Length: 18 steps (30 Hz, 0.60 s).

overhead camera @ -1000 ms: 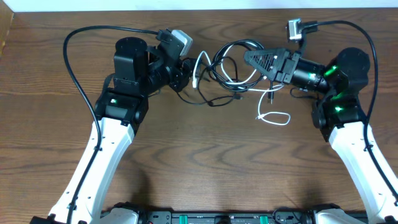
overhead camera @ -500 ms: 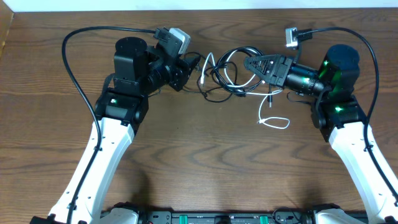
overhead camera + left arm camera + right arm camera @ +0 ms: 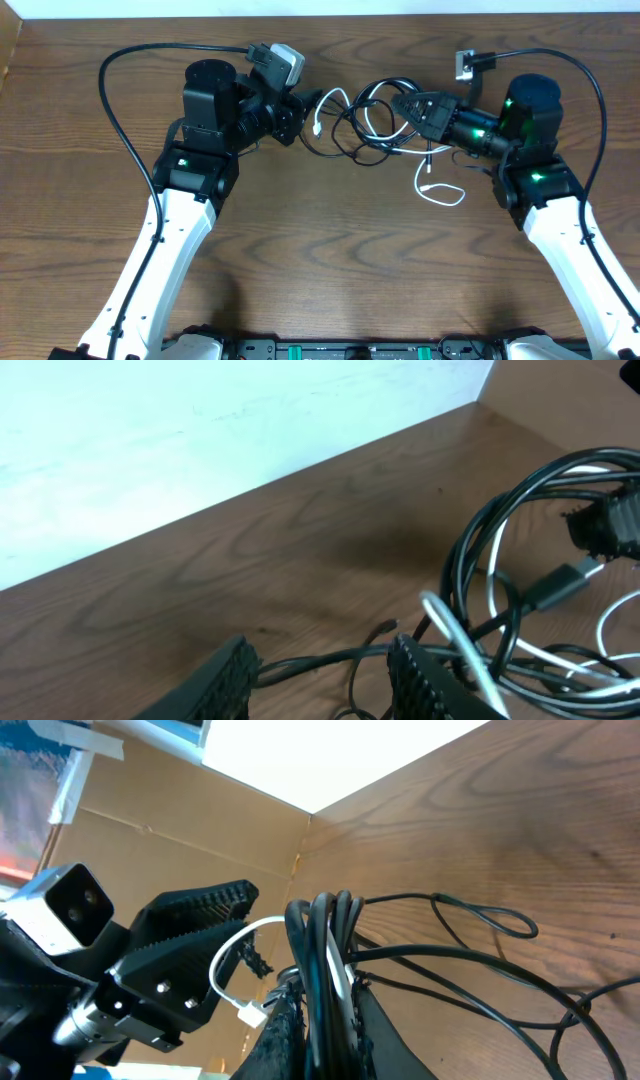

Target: Untangle cables

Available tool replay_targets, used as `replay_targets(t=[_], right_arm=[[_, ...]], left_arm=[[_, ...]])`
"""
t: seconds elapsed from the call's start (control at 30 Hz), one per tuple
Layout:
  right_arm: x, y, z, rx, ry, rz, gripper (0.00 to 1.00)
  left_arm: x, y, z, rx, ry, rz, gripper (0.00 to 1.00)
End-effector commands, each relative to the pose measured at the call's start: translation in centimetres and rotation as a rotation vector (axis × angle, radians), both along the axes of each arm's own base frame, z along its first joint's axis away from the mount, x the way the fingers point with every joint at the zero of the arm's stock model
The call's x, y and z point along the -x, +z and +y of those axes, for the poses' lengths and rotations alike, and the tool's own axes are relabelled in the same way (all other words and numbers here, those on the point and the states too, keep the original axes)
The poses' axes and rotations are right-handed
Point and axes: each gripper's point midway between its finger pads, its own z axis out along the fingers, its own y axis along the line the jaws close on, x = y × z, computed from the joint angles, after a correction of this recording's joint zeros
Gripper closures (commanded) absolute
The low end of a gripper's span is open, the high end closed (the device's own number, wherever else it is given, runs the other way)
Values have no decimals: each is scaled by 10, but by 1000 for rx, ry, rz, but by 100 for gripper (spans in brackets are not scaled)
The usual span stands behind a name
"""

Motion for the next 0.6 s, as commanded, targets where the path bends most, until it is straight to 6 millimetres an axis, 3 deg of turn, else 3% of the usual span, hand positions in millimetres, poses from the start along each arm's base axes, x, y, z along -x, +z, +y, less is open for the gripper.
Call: replay_targets(t=[0.0,0.23,0.33,0.57], right_arm=[[0,10,1,22,-15,-60,99],[-12,8,-9,82,-92,-108,99],[-13,16,-8,56,-90,-126,99],[-6,77,0,-158,-33,-229,99]], left_arm=[[-1,4,-2,32,6,15,57],[4,4,-7,46,-32,25,57],[4,4,-7,45,-32,27,57],[10,-8,-6,33,-31,84,56]])
